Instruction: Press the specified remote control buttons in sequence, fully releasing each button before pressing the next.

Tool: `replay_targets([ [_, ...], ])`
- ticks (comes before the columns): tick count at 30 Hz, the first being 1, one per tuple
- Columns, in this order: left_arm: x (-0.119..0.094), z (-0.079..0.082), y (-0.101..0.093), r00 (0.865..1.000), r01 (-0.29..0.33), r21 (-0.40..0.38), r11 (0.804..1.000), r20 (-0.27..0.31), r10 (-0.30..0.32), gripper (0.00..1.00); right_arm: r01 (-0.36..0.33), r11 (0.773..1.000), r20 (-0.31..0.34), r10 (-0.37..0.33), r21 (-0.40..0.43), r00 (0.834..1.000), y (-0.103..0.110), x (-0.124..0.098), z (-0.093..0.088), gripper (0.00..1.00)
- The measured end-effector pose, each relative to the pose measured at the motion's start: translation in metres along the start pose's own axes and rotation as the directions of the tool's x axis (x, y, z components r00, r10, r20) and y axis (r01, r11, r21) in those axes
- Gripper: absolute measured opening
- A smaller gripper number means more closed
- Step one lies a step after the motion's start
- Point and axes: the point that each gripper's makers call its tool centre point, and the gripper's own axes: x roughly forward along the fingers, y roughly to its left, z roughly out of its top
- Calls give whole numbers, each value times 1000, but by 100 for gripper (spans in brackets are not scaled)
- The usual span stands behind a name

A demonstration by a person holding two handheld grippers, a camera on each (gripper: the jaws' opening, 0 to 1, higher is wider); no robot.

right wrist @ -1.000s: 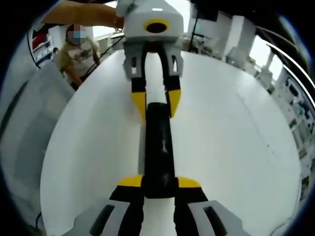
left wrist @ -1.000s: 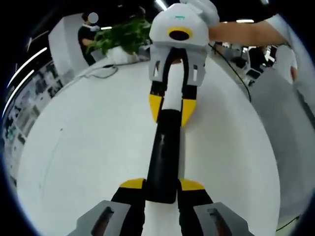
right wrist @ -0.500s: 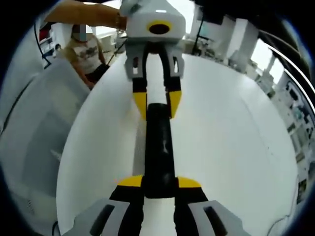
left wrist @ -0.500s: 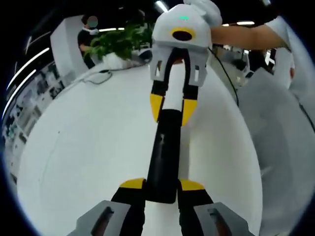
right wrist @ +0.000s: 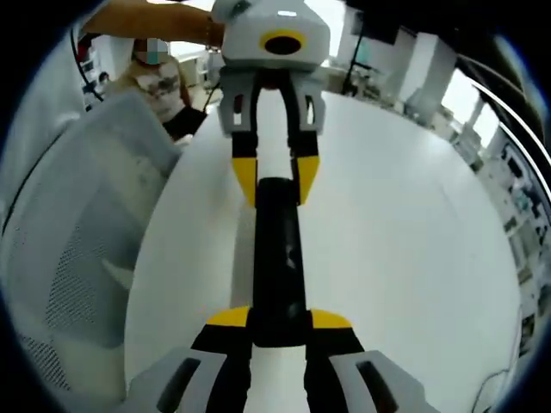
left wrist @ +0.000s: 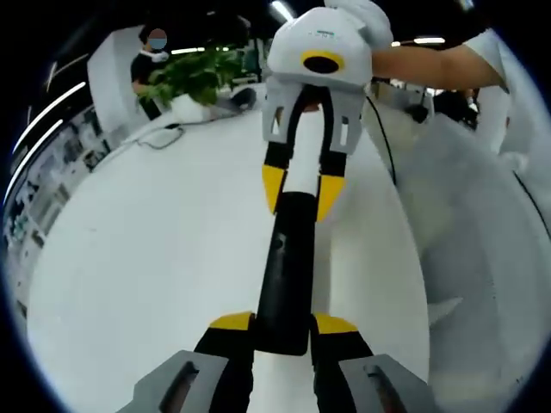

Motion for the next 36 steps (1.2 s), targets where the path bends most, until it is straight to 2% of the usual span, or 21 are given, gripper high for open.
replay_targets([
  [12, 6, -9, -25, 1000, 20, -15, 1000, -17, -20, 23, -12, 1000, 9, 12, 21, 1000, 27, 7, -3, 19],
  [18, 10, -16, -31, 999, 26, -20, 999, -37, -27, 23, -17, 1000, 6, 17, 14, 1000, 33, 12, -3, 20],
  [36, 17, -30, -29, 997, 23, -37, 999, -69, -26, 24, -22, 1000, -3, 22, 17, 1000, 32, 26, -5, 20],
])
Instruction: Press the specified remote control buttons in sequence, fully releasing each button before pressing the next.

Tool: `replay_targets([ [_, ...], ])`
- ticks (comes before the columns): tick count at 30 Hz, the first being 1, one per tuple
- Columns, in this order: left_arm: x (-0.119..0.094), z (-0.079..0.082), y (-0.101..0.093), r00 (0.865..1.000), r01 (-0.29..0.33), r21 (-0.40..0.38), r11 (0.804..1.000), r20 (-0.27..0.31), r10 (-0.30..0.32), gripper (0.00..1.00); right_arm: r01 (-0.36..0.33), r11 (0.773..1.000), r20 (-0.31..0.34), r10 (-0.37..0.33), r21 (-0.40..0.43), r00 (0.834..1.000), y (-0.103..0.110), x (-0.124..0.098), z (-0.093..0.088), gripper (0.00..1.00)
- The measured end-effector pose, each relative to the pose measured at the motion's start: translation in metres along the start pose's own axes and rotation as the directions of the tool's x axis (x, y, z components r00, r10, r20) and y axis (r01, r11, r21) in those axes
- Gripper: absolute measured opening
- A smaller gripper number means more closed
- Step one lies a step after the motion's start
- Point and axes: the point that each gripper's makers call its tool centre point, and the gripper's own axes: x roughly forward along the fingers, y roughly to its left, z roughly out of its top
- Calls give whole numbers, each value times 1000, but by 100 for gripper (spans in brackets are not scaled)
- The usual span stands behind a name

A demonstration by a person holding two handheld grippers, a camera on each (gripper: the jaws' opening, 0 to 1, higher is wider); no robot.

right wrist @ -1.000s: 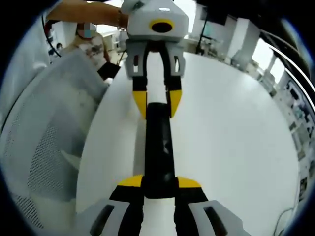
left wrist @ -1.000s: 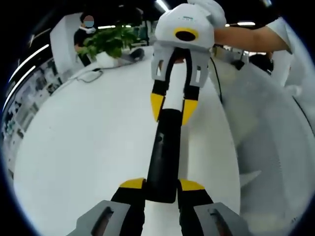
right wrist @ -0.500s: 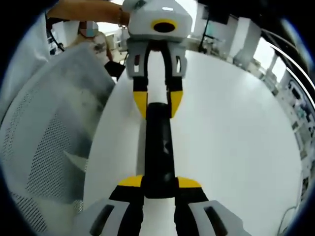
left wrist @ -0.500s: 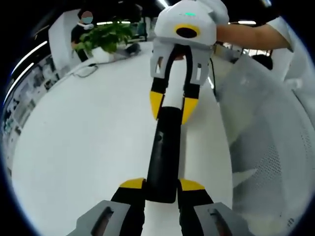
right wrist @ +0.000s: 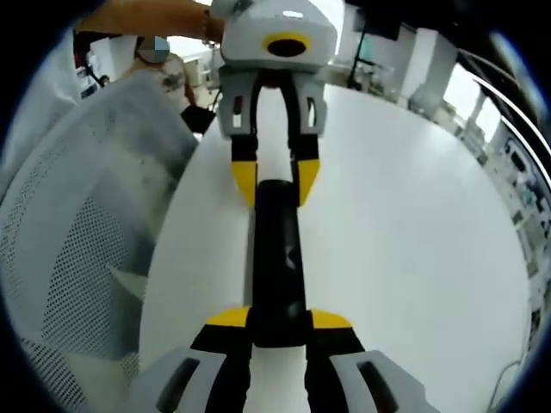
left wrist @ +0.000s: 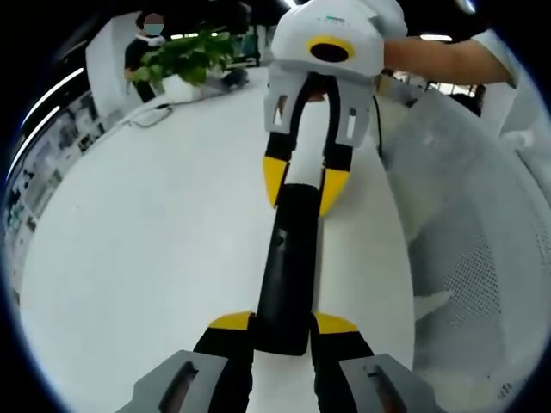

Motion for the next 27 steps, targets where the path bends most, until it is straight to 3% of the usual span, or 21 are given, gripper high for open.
replay_targets([
  [27, 1, 0, -2, 1000, -27, 33, 999, 17, 27, 24, -22, 1000, -22, 22, -1, 999, -2, 4, -3, 20],
])
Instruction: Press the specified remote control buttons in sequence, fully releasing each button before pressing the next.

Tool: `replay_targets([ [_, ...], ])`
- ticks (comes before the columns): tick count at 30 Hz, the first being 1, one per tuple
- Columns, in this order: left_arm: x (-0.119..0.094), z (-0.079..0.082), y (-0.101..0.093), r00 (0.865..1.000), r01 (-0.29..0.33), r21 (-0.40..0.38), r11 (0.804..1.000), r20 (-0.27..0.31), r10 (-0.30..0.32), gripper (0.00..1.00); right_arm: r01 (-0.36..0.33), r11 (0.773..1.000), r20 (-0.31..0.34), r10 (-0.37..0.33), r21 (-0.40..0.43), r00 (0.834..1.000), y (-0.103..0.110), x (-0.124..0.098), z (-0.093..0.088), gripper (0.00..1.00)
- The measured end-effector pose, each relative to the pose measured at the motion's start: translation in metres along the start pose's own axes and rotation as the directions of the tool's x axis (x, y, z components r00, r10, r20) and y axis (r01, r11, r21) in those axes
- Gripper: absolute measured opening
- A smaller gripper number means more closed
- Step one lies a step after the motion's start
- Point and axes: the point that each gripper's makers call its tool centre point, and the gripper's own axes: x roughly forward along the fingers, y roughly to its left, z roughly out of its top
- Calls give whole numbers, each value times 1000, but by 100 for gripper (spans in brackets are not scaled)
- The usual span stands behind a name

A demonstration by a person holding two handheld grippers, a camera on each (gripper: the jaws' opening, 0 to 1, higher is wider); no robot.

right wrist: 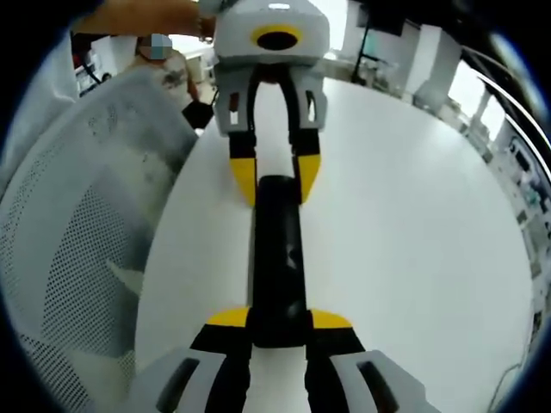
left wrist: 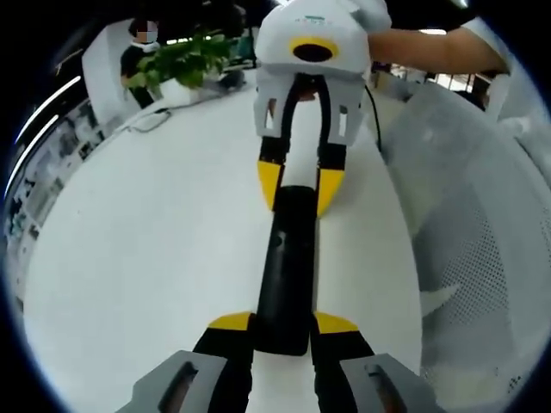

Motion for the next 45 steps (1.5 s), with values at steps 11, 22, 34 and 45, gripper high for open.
replay_targets([
  [11, 0, 0, 1, 999, 5, 2, 1000, 43, -5, 25, -14, 1000, -23, 14, -19, 1000, -1, 1, 0, 20],
  [22, 0, 0, 1, 999, 2, 10, 1000, 44, -2, 24, -22, 999, -49, 20, -26, 999, 0, 1, 0, 20],
  [34, -1, 1, 1, 999, 3, 11, 1000, 47, -3, 24, -16, 1000, -58, 15, -13, 998, 0, 0, 0, 21],
  [45, 0, 1, 2, 999, -7, 16, 1000, 50, 6, 24, -18, 1000, -55, 17, -19, 998, 0, 0, 0, 21],
])
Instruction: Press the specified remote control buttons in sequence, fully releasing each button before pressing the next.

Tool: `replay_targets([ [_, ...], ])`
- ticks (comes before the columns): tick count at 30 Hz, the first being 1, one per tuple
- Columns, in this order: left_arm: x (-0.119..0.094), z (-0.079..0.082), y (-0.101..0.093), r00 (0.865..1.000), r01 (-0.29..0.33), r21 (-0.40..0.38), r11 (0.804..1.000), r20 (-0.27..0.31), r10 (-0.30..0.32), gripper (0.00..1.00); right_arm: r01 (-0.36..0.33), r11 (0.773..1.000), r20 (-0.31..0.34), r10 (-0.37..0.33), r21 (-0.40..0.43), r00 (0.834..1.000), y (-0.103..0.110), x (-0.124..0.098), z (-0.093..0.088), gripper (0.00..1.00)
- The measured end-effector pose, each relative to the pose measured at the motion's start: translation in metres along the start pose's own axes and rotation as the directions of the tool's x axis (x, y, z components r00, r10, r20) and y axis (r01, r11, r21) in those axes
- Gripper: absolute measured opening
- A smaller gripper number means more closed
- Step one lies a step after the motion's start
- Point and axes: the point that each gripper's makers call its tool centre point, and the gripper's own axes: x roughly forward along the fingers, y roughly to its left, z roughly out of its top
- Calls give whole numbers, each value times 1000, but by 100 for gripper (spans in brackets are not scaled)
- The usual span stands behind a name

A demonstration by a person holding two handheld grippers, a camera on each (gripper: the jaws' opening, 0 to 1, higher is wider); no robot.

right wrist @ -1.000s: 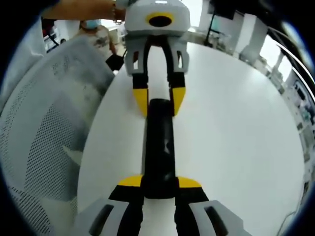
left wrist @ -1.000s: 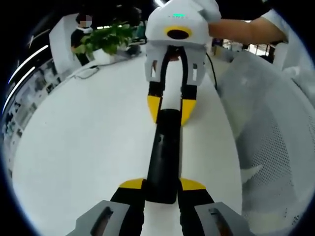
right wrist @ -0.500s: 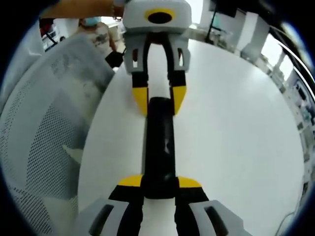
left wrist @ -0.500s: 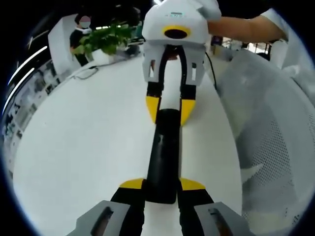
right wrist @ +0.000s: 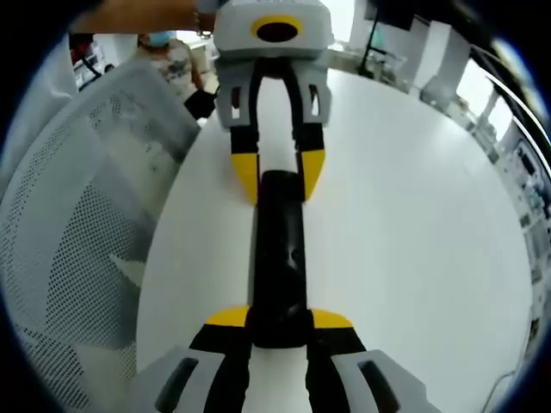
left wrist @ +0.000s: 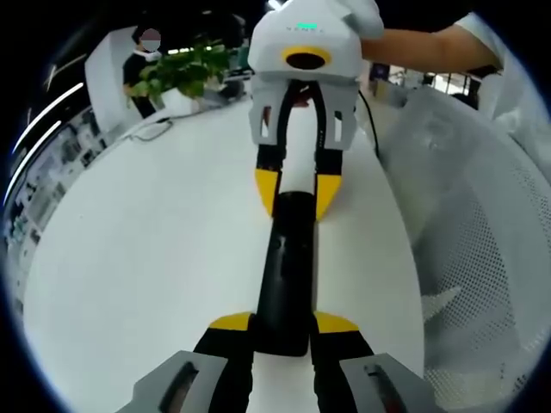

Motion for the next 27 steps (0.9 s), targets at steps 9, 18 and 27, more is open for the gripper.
replay_targets([
  [9, 1, 0, 1, 1000, 6, 7, 1000, -12, -6, 24, -1, 1000, 4, 1, -4, 1000, 0, 0, 0, 21],
  [18, 0, 0, 0, 1000, 4, 4, 1000, -14, -4, 23, 11, 1000, 28, -12, 11, 1000, -1, -9, -2, 31],
  [27, 0, 1, -1, 1000, 5, 5, 1000, -19, -5, 23, 59, 998, 65, -59, 8, 996, -1, -23, 3, 29],
])
